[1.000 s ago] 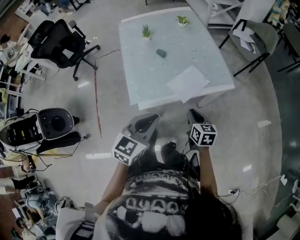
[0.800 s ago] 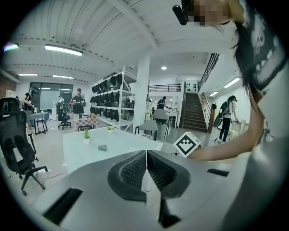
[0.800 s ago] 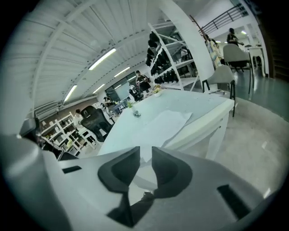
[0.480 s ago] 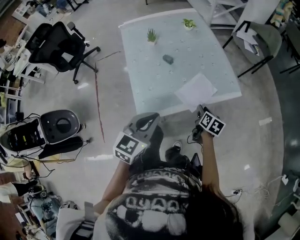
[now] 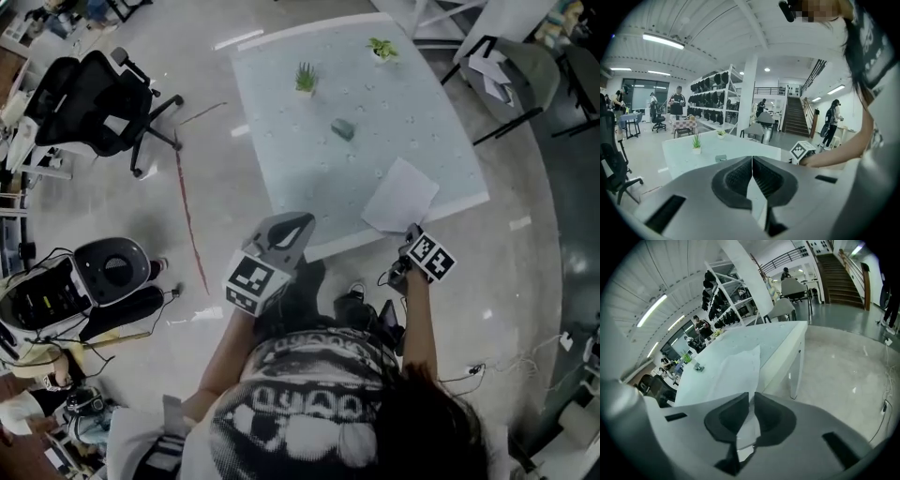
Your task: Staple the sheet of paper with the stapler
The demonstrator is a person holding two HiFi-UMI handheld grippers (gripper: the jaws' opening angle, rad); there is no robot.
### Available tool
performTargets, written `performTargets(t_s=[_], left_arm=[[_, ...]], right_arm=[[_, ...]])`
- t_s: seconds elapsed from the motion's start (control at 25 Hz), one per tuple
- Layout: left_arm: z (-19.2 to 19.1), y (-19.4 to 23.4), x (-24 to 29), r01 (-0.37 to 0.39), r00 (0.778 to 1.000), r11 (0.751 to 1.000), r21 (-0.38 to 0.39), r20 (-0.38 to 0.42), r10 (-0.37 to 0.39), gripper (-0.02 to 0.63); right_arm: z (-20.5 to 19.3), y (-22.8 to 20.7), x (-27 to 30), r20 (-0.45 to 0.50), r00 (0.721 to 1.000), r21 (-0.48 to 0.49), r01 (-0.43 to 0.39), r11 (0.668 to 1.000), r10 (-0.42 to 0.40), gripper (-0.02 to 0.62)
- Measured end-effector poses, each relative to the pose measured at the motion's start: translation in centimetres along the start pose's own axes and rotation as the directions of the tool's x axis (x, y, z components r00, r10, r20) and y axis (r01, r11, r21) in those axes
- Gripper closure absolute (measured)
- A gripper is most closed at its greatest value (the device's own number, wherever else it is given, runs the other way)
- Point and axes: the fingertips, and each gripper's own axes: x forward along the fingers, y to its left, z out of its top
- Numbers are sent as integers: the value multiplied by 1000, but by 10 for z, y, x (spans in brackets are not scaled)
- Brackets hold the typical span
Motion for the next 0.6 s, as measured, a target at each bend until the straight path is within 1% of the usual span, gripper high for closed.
performTargets(t_s=[0.12,0.2,0.28,0.52,0.6], left_arm=[[3,13,7,42,999,999,-9,4,-42,601],[4,20,11,70,998,997,-13,2,-70,601],[2,30,14,80,997,997,-4,-2,-80,601],[-5,63,15,96,995,995,12,-3,-96,601],[-7,73,15,102,995,995,7,-6,-102,601]], right_arm=[[4,6,-7,23,1000,-17,13,1000,-13,575],[6,14,-8,41,999,-31,2,1000,0,581],[8,24,-7,59,998,-28,-17,999,19,584],[13,60,10,112,990,76,-94,993,85,589],[15,74,18,123,986,78,-118,990,108,589]])
